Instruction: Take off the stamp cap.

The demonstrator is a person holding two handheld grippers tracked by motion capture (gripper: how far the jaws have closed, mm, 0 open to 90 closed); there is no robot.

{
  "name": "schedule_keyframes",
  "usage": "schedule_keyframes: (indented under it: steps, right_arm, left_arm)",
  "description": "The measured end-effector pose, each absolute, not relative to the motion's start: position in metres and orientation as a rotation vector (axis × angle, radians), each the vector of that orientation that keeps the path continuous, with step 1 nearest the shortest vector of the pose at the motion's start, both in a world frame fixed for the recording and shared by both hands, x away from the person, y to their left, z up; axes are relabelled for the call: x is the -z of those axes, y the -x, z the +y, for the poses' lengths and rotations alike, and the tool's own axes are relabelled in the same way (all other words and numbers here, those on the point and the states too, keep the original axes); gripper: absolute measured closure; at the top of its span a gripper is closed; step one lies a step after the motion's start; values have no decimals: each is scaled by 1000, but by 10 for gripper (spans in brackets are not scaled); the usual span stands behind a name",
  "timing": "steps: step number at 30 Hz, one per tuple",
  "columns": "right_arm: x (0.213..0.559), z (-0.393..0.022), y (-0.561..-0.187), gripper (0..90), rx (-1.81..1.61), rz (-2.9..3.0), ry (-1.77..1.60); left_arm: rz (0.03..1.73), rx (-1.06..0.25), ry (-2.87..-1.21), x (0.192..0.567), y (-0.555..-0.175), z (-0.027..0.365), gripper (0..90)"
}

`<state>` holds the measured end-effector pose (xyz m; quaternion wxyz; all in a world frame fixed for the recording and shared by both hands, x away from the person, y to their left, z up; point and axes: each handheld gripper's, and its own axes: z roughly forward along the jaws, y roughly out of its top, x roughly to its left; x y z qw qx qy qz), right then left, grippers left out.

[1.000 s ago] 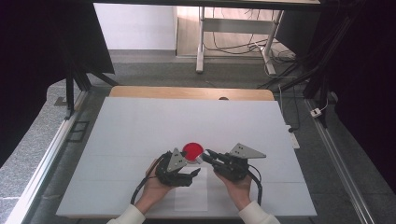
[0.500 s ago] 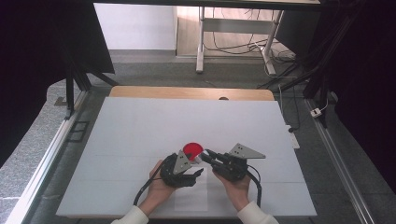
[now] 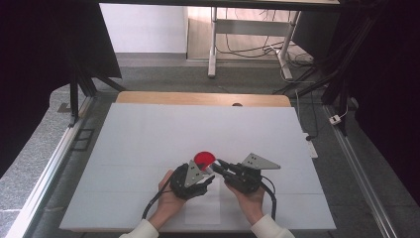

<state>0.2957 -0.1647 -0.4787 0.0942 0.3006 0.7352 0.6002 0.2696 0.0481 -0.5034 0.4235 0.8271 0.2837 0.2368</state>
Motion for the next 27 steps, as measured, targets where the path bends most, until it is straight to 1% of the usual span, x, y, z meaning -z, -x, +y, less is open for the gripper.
schedule_keyframes:
  steps: [10, 27]
  right_arm:
    - [480, -164, -295, 752, -1778, 2183, -883]
    - [480, -163, -295, 752, -1780, 2178, -882]
  left_arm:
    - [695, -610, -2066, 504, -268, 47, 550]
    - [690, -612, -2076, 505, -268, 48, 629]
